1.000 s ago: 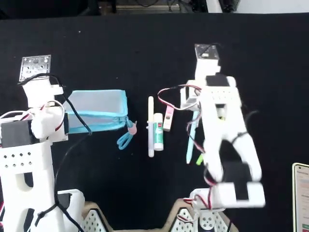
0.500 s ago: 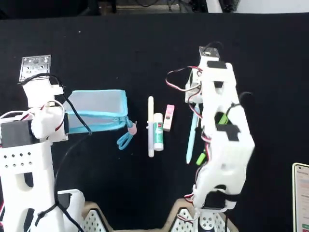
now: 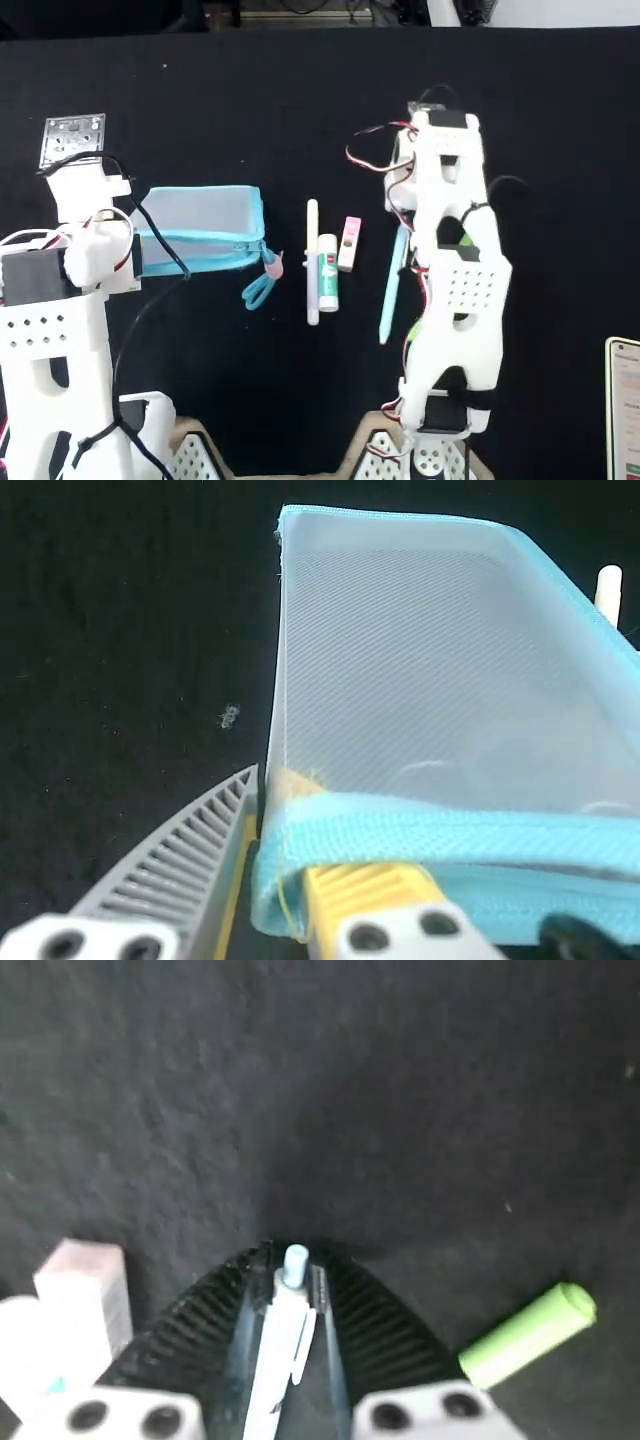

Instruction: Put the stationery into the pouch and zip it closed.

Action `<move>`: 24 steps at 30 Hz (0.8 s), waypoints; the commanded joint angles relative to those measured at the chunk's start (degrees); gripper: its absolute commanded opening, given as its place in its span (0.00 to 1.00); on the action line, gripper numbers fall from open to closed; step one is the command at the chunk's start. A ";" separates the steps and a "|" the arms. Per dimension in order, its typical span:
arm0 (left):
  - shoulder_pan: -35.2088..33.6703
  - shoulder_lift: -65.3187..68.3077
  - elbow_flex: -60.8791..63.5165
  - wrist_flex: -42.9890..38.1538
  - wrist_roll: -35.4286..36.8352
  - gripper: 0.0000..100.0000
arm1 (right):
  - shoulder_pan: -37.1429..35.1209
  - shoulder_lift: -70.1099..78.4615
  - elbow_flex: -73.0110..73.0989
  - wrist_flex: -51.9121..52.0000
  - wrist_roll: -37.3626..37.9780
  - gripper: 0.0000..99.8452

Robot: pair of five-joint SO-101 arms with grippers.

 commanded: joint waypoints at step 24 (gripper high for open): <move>0.13 0.09 1.63 -0.79 0.79 0.03 | -1.49 -6.64 4.44 -7.21 -1.14 0.11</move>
